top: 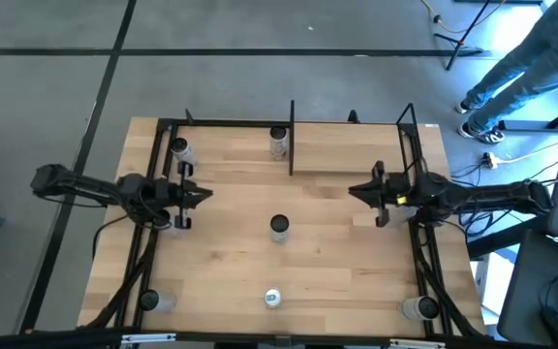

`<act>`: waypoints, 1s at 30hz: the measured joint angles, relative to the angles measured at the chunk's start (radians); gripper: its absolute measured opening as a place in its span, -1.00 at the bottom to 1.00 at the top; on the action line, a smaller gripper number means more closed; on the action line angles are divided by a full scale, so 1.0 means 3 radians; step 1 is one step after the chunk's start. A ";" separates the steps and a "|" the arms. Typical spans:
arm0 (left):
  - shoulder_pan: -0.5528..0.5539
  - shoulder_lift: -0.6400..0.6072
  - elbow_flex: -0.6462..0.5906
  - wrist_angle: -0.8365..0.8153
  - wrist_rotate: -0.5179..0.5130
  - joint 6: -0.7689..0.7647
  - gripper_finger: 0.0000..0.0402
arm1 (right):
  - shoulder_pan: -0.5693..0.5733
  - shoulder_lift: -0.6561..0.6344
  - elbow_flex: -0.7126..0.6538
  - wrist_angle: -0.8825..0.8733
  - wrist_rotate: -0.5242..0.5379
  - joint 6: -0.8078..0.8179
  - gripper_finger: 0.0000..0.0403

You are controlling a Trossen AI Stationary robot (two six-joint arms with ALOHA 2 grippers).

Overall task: Place canned beverage on shelf
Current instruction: Put the center black soda can on the shelf

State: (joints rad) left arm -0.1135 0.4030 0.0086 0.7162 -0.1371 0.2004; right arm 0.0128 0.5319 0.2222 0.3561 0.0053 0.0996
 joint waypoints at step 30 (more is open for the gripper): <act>0.0000 0.0337 0.0000 0.0451 -0.0009 -0.0199 -0.94 | 0.0118 0.2998 0.2958 -0.1892 -0.0598 -0.0346 0.66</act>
State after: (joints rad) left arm -0.1135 0.5040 0.0086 0.8516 -0.1398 0.1408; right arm 0.0483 1.4313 1.1096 -0.2117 -0.1742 -0.0041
